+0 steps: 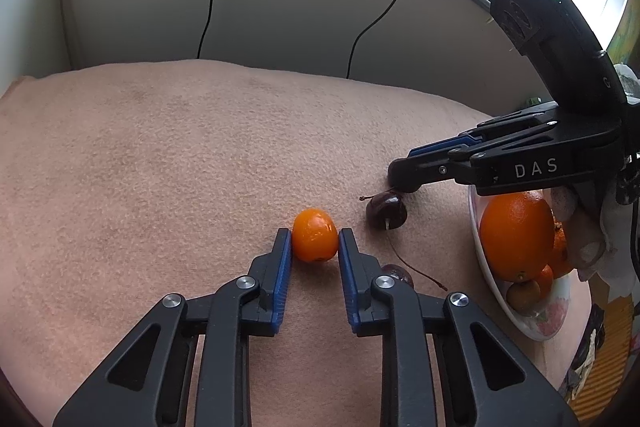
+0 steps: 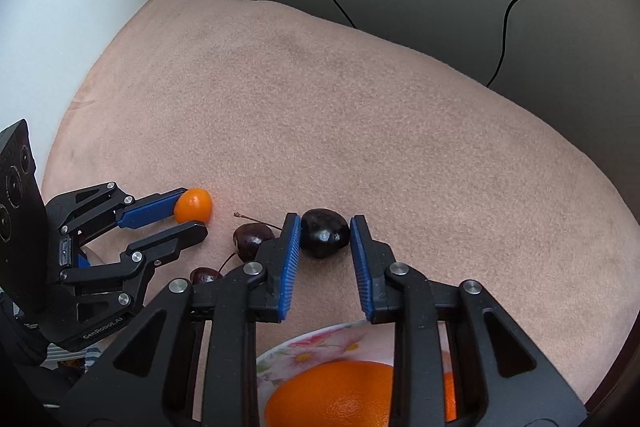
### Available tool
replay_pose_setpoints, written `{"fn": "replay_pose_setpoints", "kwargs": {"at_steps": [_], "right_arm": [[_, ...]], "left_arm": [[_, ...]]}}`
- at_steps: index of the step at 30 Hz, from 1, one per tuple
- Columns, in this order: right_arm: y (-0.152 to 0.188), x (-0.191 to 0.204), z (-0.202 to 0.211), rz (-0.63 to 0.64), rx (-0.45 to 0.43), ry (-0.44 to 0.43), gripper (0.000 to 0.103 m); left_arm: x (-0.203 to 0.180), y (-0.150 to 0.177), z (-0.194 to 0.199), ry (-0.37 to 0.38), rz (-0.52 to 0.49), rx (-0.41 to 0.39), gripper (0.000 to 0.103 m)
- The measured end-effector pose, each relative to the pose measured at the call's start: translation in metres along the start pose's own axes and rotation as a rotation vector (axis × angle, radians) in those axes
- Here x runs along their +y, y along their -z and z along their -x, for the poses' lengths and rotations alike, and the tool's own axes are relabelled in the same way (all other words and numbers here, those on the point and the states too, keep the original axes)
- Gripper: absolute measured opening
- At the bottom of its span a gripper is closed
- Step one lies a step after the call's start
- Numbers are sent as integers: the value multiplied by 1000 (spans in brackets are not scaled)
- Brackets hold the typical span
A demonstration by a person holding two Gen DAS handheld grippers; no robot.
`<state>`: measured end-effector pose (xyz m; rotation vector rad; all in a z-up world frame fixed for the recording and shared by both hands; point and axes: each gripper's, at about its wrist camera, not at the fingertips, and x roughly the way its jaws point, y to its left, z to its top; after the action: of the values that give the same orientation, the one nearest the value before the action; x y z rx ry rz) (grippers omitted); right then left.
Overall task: Organize fruits
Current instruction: 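Move the right gripper to a dark red cherry and close on it, then lift the cherry with the right gripper and carry it over the plate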
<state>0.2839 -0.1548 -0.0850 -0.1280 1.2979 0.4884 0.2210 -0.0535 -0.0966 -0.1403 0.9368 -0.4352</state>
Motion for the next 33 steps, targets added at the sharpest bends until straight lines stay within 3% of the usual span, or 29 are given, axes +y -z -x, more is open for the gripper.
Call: {"fn": "replay_pose_setpoints", "kwargs": {"at_steps": [14, 33], "right_arm": [[20, -3, 34, -1, -53, -19, 26], [64, -34, 120, -62, -232, -38, 26]], "left_arm": [[-2, 14, 22, 4, 7, -29, 21], [-31, 39, 64, 70, -25, -67, 21]]}}
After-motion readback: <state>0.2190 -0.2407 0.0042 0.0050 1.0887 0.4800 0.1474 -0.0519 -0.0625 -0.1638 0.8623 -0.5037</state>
